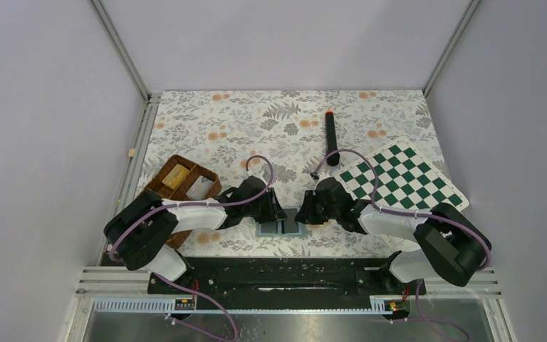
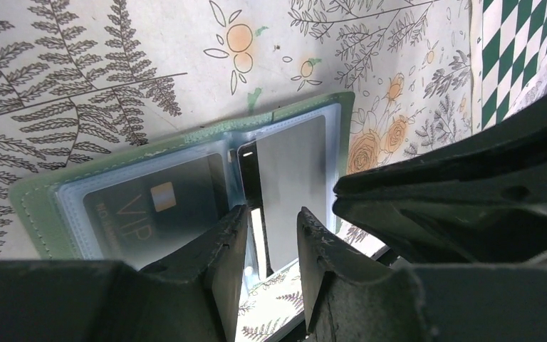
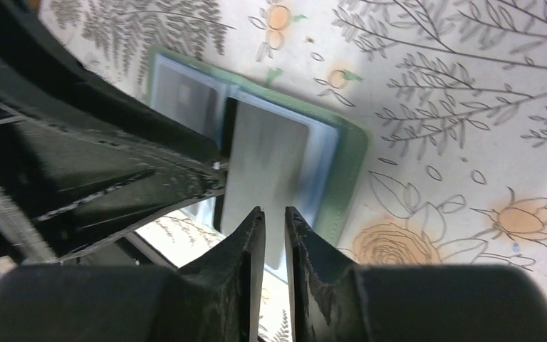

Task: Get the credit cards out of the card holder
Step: Remove the credit card from the card holder.

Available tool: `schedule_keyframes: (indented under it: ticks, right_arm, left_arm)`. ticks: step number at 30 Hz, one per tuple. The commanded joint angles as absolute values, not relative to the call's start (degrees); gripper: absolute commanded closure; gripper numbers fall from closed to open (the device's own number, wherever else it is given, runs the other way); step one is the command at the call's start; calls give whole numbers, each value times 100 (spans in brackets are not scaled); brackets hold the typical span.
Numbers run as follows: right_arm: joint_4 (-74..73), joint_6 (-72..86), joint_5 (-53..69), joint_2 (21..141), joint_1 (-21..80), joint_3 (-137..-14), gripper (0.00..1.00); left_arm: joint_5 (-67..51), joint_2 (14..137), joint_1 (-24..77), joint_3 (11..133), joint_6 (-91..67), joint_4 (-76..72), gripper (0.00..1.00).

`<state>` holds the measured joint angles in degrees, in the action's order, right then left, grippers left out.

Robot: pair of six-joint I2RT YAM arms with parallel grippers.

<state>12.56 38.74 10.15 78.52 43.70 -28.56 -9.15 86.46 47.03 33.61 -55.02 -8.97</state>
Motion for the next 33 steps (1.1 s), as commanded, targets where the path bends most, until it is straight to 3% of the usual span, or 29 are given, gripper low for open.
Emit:
schedule_keyframes:
  ticks: [1,15,19,25,33]
  right_arm:
    - [1500,3917,826,8015,4268,-2682,78]
    - [1860,4079,737,8402,4168,-2256,81]
    - [1861,4110,737,8383,4152,-2204,81]
    - [1856,4143,716,8351,4132,-2173,82]
    - [1802,4139,694,8270,4071,-2138,82]
  left_arm:
    - [-748,8671,4763,3322,-5512,-1082,67]
    - [-281,8726,5042,3342,-5472,-927,68]
    - [-275,8675,5052,3282,-5534,-1024,77]
    - [-513,8619,5031,3318,-5574,-922,99]
    - [-559,8221,4965,3097,-5771,-749,100]
